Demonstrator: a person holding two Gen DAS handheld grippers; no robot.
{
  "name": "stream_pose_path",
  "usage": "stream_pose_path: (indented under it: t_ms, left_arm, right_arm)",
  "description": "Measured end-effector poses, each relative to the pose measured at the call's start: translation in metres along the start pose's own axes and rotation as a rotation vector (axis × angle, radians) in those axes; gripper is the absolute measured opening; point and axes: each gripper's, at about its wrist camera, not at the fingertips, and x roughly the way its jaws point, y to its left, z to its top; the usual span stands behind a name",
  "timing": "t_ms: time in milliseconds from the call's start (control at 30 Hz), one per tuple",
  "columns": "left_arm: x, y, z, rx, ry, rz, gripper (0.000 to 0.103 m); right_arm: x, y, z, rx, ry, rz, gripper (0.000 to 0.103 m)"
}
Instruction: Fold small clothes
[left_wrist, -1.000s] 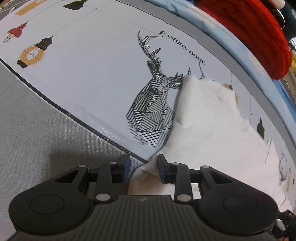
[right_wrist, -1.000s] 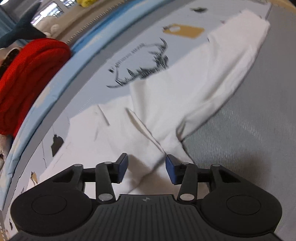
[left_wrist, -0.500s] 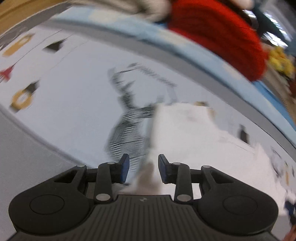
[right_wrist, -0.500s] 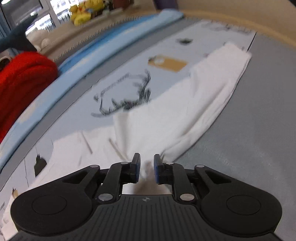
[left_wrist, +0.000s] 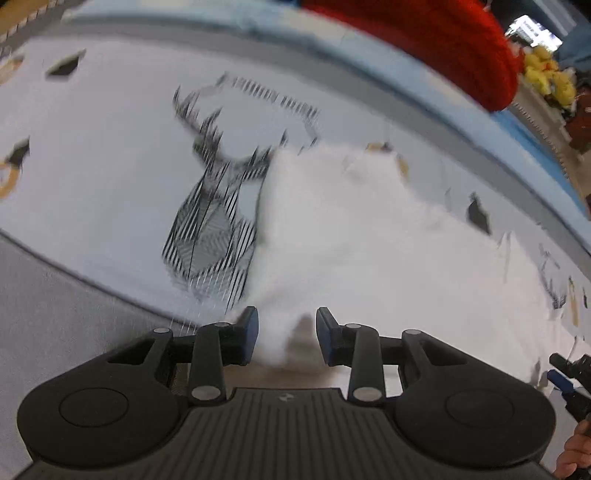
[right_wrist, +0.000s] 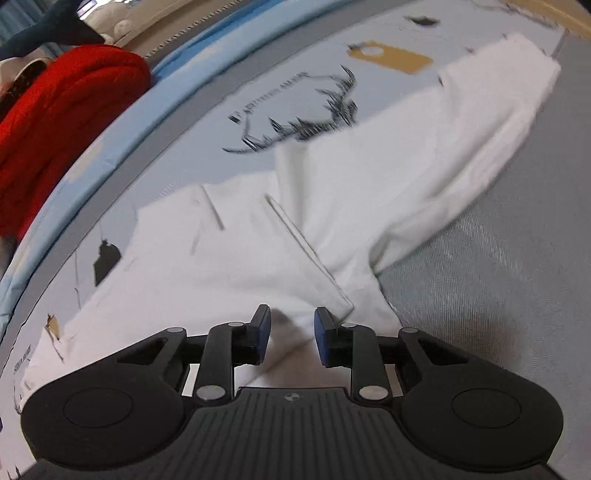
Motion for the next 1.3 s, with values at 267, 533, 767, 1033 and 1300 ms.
stream_pose_path:
  t_ms: [267,533,767,1033,1300]
  left_arm:
    - [0.006,0.012,0.002,-0.056,0.011,0.099,0.039]
    - [-0.003,-0.019,-0.002,0.063,-0.023,0.014,0.039]
    - [0.005,-0.019,-0.01,0.042,0.04,0.014,0.04]
    - [-0.001,-0.033,-0.011,0.095,-0.006,0.004,0.045]
    - [-0.007,-0.037,-0.01,0.129,-0.041,0.006,0.045]
  right_arm:
    - [0.009,-0.011,0.002,0.037,0.052,-0.026,0.035]
    - [-0.008,-0.014,0.015,0.035,0.007,-0.024,0.037]
    - [-0.014,-0.019,0.024,0.053,-0.017,-0.047,0.038]
    - [-0.022,-0.027,0.035,0.052,-0.057,-0.061,0.038]
    - [-0.032,-0.069,0.063,0.087,-0.159,-0.108,0.037]
